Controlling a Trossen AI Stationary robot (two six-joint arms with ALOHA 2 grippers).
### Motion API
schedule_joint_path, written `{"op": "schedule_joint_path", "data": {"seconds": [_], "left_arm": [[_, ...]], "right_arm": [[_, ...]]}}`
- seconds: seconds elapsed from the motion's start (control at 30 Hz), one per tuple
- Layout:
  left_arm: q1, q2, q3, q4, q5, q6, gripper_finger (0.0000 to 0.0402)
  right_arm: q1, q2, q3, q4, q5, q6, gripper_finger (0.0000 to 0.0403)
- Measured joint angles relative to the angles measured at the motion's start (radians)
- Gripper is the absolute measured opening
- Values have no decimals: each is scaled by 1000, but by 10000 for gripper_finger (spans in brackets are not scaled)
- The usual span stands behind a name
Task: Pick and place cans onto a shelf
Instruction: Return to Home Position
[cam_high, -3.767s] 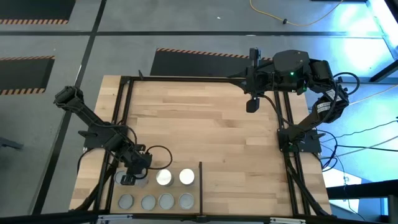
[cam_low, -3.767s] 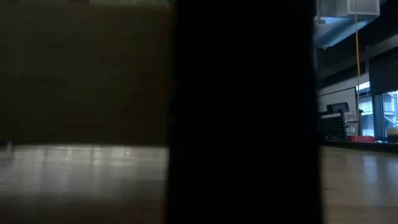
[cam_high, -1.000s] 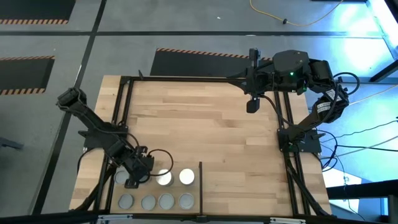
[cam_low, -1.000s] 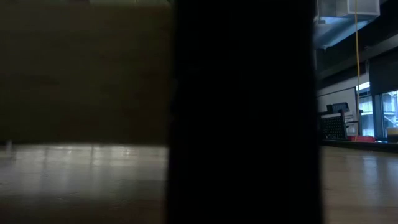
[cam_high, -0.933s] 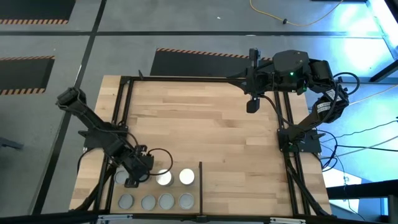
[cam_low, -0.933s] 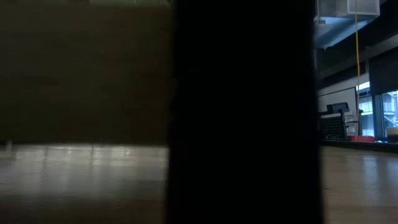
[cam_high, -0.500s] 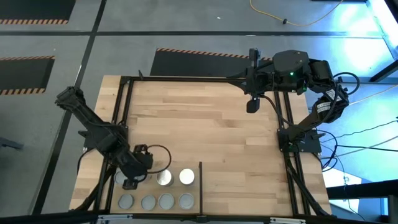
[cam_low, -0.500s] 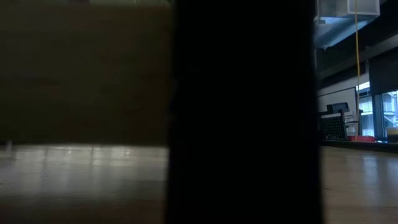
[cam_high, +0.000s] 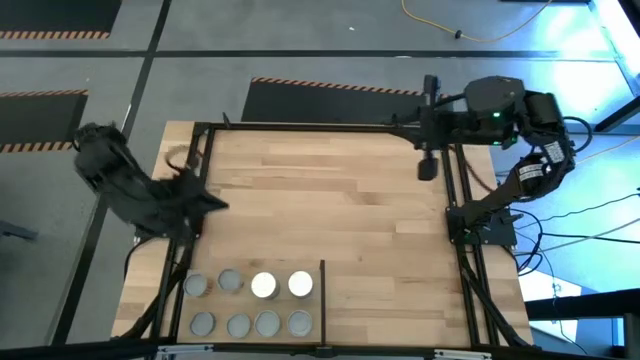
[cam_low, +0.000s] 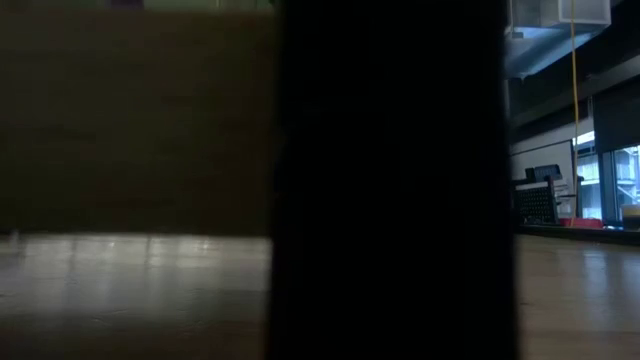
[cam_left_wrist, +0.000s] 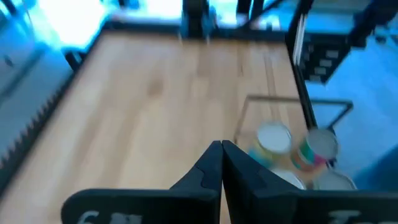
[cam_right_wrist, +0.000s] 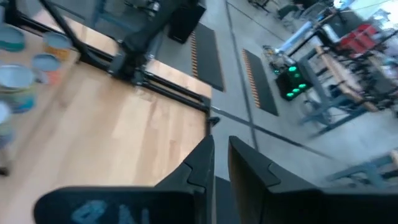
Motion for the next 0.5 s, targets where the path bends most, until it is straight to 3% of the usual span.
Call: {"op": "schedule_joint_path", "data": {"seconds": [0.23, 0.5], "left_arm": [[-1, -153, 33, -79, -126, 135, 0], [-1, -328, 32, -135, -97, 138, 0]], "right_arm": [[36, -62, 0, -105, -63, 93, 47], [133, -89, 0, -278, -63, 230, 7]]}}
